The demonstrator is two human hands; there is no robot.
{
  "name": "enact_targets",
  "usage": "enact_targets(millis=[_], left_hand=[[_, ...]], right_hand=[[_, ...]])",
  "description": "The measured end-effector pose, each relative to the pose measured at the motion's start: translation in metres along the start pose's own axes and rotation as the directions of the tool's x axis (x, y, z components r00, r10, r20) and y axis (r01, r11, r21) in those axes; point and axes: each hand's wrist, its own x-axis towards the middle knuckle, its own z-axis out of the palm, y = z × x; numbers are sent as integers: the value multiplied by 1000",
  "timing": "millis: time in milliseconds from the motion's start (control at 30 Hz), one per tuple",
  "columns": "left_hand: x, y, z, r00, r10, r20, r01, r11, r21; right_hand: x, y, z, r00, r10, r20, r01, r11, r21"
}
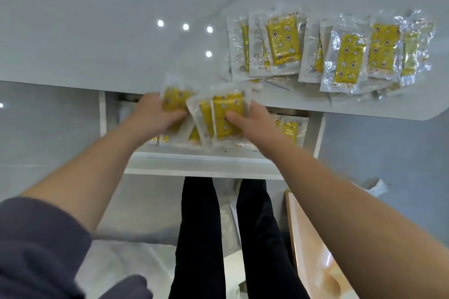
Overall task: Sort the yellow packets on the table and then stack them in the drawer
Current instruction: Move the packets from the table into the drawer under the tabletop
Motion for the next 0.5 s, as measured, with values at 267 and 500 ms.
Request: enact_targets(millis=[267, 500], left_hand=[[28, -41, 95, 976, -216, 6, 216, 976, -33], [79, -37, 181, 990, -137, -29, 138, 990, 23]], right_hand=[[37, 118, -57, 922, 327, -208, -292, 939, 183], [90, 166, -75, 908, 226, -353, -276, 956, -98]])
